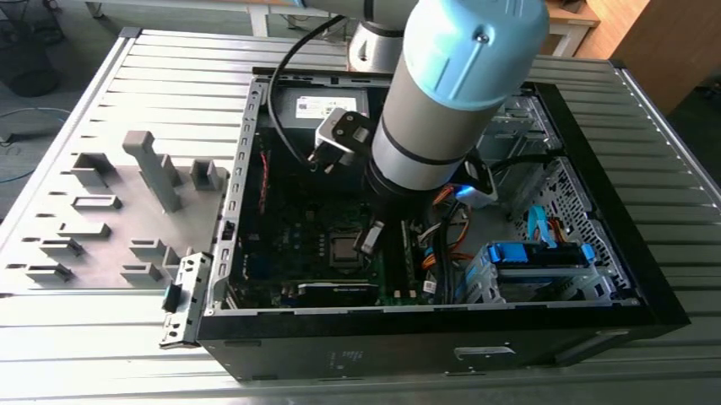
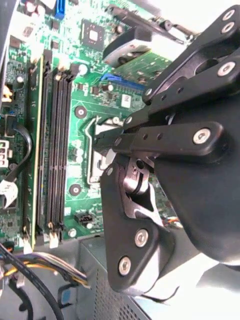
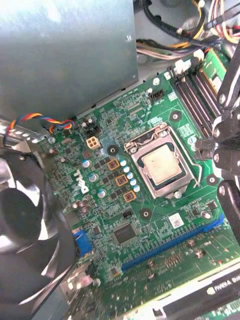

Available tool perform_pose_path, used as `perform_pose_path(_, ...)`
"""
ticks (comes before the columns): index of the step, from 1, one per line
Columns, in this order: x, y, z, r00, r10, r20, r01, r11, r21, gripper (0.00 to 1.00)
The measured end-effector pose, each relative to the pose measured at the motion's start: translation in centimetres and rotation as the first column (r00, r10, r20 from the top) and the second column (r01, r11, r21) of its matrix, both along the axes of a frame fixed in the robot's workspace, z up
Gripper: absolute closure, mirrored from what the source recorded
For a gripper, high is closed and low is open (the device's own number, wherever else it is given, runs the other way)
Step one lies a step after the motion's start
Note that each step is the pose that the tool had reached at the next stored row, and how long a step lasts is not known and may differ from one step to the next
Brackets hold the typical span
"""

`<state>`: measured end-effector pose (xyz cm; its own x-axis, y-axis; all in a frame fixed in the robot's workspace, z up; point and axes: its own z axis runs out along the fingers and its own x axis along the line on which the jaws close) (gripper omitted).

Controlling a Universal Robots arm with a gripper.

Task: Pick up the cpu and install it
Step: 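Install the first cpu locking lever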

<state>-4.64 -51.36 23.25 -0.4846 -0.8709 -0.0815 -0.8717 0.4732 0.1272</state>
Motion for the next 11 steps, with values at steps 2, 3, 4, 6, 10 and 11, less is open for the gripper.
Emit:
perform_pose_path(2, 0.0, 0.01, 0.17, 1.0, 0.0, -0.0001, 0.0, 1.0, 0.0, 0.89)
perform_pose_path(3, 0.01, 0.02, 0.16, 1.0, 0.0, 0.0, 0.0, 1.0, -0.0001, 0.89)
perform_pose_path(4, 0.01, 0.05, 0.17, 1.0, 0.0, 0.0, 0.0, 1.0, -0.0007, 0.89)
perform_pose_path(6, 0.0, 0.27, 0.18, 1.0, 0.0, 0.0, 0.0, 1.0, -0.0011, 0.89)
perform_pose_path(10, 0.0, 0.62, 0.17, 1.0, 0.0, 0.0, 0.0, 1.0, -0.0009, 0.89)
perform_pose_path(11, -0.01, 0.62, 0.17, 1.0, 0.0, 0.0, 0.0, 1.0, -0.001, 0.89)
